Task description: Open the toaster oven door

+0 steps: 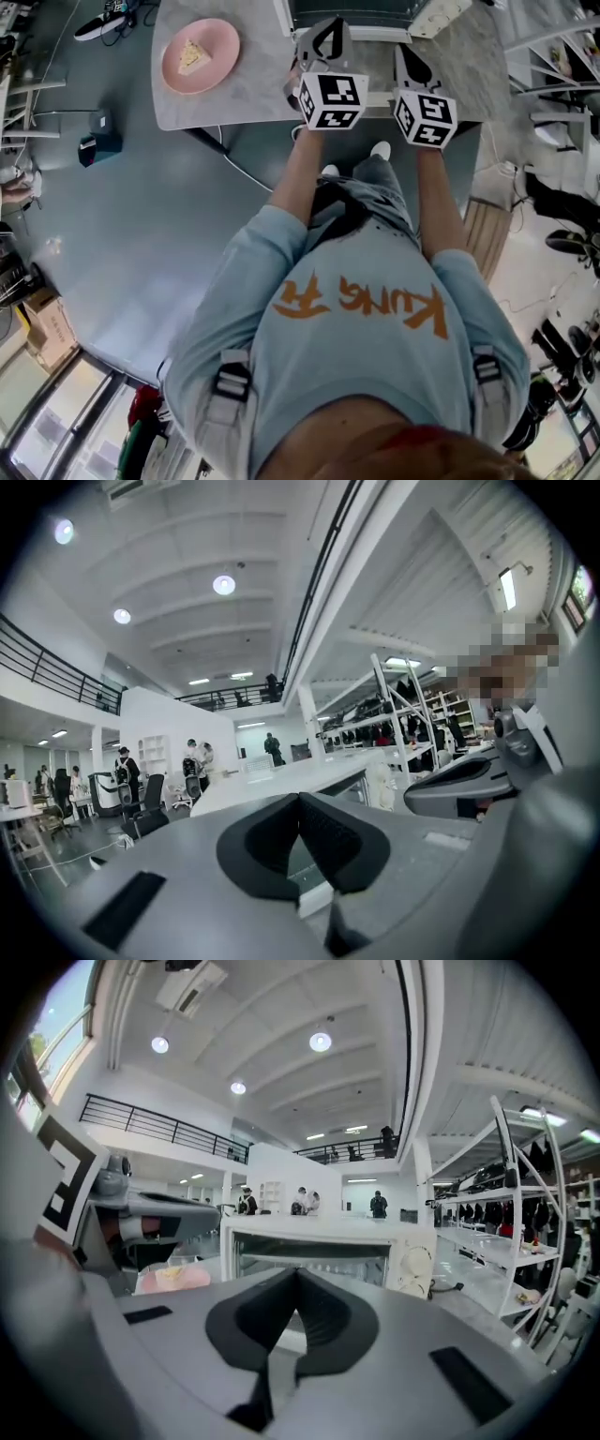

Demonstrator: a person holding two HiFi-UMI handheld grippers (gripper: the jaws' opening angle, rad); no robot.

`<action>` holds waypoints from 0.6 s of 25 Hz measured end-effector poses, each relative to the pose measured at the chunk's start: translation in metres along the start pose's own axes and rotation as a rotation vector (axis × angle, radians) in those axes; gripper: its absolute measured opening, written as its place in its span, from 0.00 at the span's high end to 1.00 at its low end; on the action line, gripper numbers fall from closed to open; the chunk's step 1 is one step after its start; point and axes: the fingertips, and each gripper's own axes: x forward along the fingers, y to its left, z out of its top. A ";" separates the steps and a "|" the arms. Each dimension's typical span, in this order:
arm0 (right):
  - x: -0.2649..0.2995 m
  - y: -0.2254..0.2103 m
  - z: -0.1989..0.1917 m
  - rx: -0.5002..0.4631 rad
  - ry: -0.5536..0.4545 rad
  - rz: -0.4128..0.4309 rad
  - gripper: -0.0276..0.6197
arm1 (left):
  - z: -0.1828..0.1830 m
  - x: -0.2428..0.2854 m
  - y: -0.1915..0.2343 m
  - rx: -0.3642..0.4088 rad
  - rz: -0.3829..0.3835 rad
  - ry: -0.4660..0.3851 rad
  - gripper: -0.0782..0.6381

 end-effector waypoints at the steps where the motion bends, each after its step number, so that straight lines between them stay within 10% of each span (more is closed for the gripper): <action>1: 0.004 -0.004 0.014 0.012 -0.028 -0.003 0.96 | 0.010 0.004 0.007 -0.012 0.011 -0.013 0.89; 15: 0.009 -0.046 0.133 0.150 -0.226 -0.110 0.96 | 0.101 0.011 0.056 -0.248 0.111 -0.151 0.89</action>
